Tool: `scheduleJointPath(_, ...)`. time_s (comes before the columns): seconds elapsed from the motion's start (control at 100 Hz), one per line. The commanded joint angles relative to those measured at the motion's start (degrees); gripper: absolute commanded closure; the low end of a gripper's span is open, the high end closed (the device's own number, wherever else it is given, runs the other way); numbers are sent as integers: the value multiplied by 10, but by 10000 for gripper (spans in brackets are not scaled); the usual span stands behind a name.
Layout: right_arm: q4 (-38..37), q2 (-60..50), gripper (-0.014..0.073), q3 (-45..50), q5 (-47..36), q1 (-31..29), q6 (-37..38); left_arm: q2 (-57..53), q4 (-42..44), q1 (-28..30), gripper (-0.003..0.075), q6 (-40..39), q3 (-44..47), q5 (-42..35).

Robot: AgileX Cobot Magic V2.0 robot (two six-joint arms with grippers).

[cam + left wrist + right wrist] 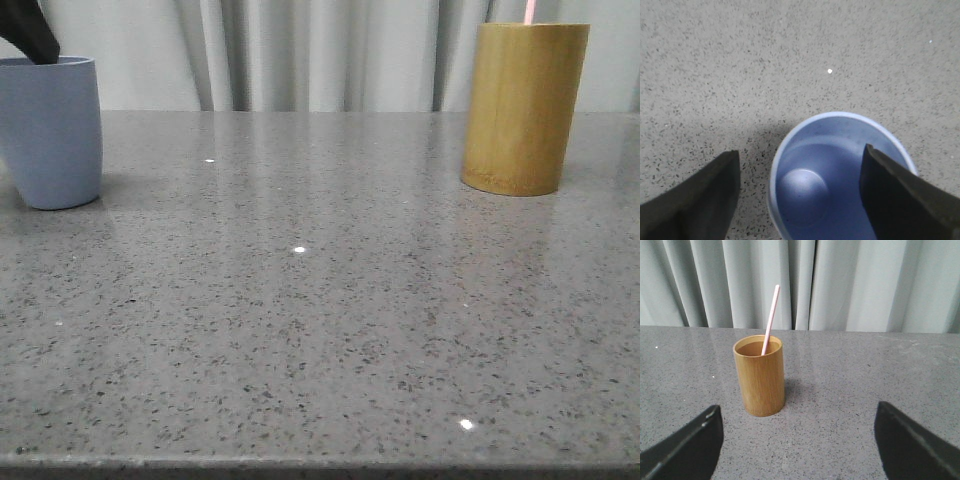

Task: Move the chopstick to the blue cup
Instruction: 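Grasp the light blue cup rim with the left gripper and lift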

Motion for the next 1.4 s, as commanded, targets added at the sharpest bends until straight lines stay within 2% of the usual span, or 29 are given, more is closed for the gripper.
scheduleJointPath(0.0,0,14,-20,-17,-42,-3,-1,-7,-11,-4,264,-1,-21,-39)
scheduleJointPath(0.06,0,14,-20,-17,-42,-3,-1,-3,-11,-4,308,-1,-21,-39)
scheduleJointPath(0.13,0,14,-20,-17,-42,-3,-1,0,-11,-4,395,-1,-21,-40)
scheduleJointPath(0.32,0,14,-20,-17,-42,-3,-1,0,-23,-4,738,-1,-21,-41)
scheduleJointPath(0.49,0,14,-20,-17,-42,-3,-1,-2,-43,-19,739,3,-40,-36)
scheduleJointPath(0.77,0,14,-20,-17,-42,-3,-1,26,-36,-123,739,7,-137,9)
scheduleJointPath(0.99,0,14,-20,-17,-42,-3,-1,91,21,-193,739,7,-230,50)
scheduleJointPath(1.15,0,14,-20,-17,-42,-3,-1,133,24,-212,739,7,-266,60)
scheduleJointPath(1.39,0,14,-20,-17,-42,-3,-1,170,33,-217,739,7,-267,65)
